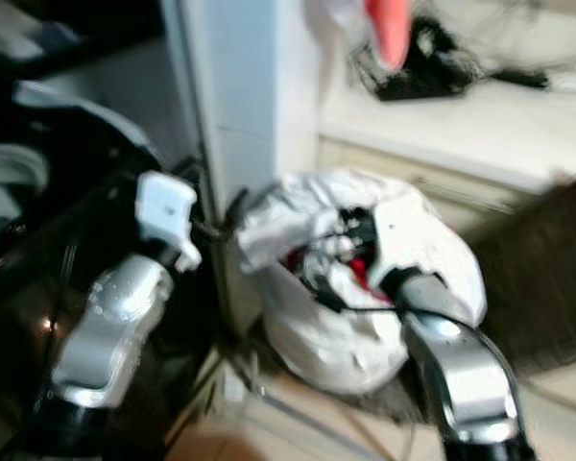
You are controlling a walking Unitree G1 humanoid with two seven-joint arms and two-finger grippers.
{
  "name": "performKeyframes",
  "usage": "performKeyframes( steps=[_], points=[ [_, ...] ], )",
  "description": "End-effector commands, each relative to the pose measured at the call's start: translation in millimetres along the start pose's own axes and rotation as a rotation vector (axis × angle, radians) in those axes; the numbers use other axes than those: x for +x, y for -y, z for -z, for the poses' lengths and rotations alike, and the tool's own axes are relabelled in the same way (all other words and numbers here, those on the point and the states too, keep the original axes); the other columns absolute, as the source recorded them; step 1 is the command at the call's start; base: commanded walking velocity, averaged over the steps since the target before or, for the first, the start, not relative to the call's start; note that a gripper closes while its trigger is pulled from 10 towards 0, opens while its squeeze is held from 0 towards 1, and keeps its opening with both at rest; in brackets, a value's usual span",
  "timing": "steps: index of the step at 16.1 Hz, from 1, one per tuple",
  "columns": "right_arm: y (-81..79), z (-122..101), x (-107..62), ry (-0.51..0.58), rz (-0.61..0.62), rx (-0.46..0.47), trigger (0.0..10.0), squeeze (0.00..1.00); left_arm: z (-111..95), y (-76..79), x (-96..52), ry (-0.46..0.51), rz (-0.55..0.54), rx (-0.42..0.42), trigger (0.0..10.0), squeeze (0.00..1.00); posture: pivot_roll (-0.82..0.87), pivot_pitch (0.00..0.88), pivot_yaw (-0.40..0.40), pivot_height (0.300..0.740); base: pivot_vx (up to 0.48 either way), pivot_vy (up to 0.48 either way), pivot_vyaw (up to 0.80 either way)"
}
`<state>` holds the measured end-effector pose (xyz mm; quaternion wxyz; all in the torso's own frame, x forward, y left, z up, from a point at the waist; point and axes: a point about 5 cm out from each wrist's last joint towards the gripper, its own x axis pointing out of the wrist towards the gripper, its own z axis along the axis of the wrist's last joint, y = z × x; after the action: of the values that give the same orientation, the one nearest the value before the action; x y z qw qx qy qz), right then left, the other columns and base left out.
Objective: Clothes washing
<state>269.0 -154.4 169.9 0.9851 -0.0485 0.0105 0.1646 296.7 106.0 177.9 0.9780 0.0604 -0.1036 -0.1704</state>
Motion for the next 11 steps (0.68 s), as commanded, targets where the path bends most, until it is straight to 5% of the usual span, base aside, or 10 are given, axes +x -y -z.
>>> performKeyframes(
  steps=[1,5,6,7,8,11],
  points=[
    [-0.4,-3.8,1.1,0.003,-0.006,0.015,10.0,0.0,5.4,-8.6,-1.8,-0.04,-0.038,0.0,10.0,0.0,0.0,0.0,-0.058,0.74,0.0,0.0,0.0],
    [28.4,-0.1,7.0,-0.06,0.189,-0.007,10.0,0.0,3.7,-4.2,-2.2,-0.017,0.048,0.001,10.0,0.0,0.0,0.0,-0.055,0.74,0.0,0.0,0.0],
    [42.3,-4.4,11.0,-0.058,0.251,-0.011,10.0,0.3,7.0,0.8,-3.2,-0.034,0.102,0.019,10.0,0.0,0.0,0.0,-0.051,0.74,0.0,0.0,0.0],
    [46.7,-5.7,12.1,-0.061,0.273,-0.016,10.0,0.3,8.1,2.2,-3.6,-0.04,0.116,0.022,10.0,0.0,0.0,0.0,-0.051,0.74,0.0,0.0,0.0],
    [56.0,-8.3,16.3,-0.073,0.291,0.014,10.0,1.0,7.4,5.5,-3.9,-0.034,0.15,0.013,10.0,0.0,-0.01,0.0,-0.044,0.74,0.0,0.0,0.0],
    [71.1,-10.5,27.9,-0.129,0.277,0.029,10.0,1.0,5.6,9.2,-2.4,-0.023,0.196,0.004,10.0,0.0,-0.01,0.0,-0.039,0.74,0.0,0.0,0.0]
  ],
)
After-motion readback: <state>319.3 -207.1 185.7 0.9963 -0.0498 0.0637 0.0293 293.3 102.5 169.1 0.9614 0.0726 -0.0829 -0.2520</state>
